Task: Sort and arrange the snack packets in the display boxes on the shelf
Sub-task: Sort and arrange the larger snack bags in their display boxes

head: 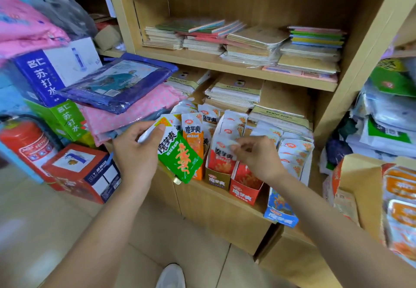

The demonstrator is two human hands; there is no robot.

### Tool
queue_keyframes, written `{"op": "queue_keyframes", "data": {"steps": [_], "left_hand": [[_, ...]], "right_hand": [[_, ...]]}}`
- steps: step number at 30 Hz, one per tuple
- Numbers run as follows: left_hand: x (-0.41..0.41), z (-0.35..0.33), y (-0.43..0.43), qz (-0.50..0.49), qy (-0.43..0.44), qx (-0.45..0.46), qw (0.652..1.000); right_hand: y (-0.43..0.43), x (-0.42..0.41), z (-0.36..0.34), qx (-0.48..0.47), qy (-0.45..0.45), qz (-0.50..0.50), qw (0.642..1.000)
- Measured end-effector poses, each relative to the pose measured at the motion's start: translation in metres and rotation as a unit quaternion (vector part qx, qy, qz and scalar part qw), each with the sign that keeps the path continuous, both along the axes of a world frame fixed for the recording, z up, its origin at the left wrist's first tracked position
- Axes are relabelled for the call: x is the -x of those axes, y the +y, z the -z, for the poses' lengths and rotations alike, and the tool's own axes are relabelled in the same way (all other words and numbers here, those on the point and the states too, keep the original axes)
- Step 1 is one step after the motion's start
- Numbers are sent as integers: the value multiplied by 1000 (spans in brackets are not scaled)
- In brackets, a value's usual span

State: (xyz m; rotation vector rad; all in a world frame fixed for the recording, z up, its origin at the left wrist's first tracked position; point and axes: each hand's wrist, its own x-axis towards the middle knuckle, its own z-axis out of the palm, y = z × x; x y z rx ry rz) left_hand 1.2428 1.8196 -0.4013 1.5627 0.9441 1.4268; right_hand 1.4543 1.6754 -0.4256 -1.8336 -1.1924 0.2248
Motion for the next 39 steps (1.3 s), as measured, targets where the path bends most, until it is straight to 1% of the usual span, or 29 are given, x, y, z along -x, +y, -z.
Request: {"op": "queue_keyframes", "data": {"steps": [3,6,8,11,13,16,18,20,21,22,23,27,29,30,31,32,33,34,35,36,37,39], "left_hand": [[0,3,3,0,1,-3,1000],[-4,5,2,7,5,3,1000],[-9,4,-2,18,3,4,1000],[-15,2,-10,23,-5,-1,1000],[-18,0,-14,24,-13,-6,1000],[-23,-1,-17,25,-22,-12,999],[-26,-2,-19,26,-25,-14,999],[-30,-3,-23,31,-24,-17,999],[-32,-3,-23,38,-22,-15,999],[-32,-3,-23,51,-23,-12,998],[-33,-3,-23,67,-24,-6,997],[-34,3,-18,130,-19,22,991],[-35,3,-19,169,-13,33,985],[-36,1,-21,195,-17,41,980],[-37,0,-23,223,-23,49,973],[-37,-1,-25,249,-31,61,966],[-38,-1,-25,269,-37,71,960],[-39,0,-25,285,-40,78,955],[-39,2,-25,294,-40,81,951],[-40,3,-25,301,-42,86,949],[-41,4,-26,302,-44,93,948],[-44,6,-28,295,-48,104,949]], "right_hand": [[-9,-17,-12,-48,116,24,992],[-18,-32,-18,-81,195,50,976],[-25,-40,-21,-104,226,62,966],[-37,-47,-30,-150,233,85,957],[-46,-53,-38,-187,185,127,956],[-56,-62,-46,-194,55,178,963],[-59,-61,-44,-154,-20,170,973],[-57,-55,-33,-58,-93,124,986],[-55,-51,-28,-9,-112,98,989],[-54,-48,-25,22,-113,80,990],[-52,-47,-23,33,-109,79,990],[-49,-39,-26,11,-124,140,982],[-47,-29,-30,-26,-137,128,982],[-45,-24,-31,-43,-113,97,988],[-43,-16,-32,-47,-49,48,997],[-40,-7,-33,-37,47,-15,998],[-37,1,-33,-20,140,-75,987],[-34,7,-30,-8,201,-124,972],[-32,11,-26,2,218,-155,964],[-30,13,-21,5,212,-169,962],[-28,14,-17,4,204,-168,964],[-26,12,-11,0,215,-147,966]]}}
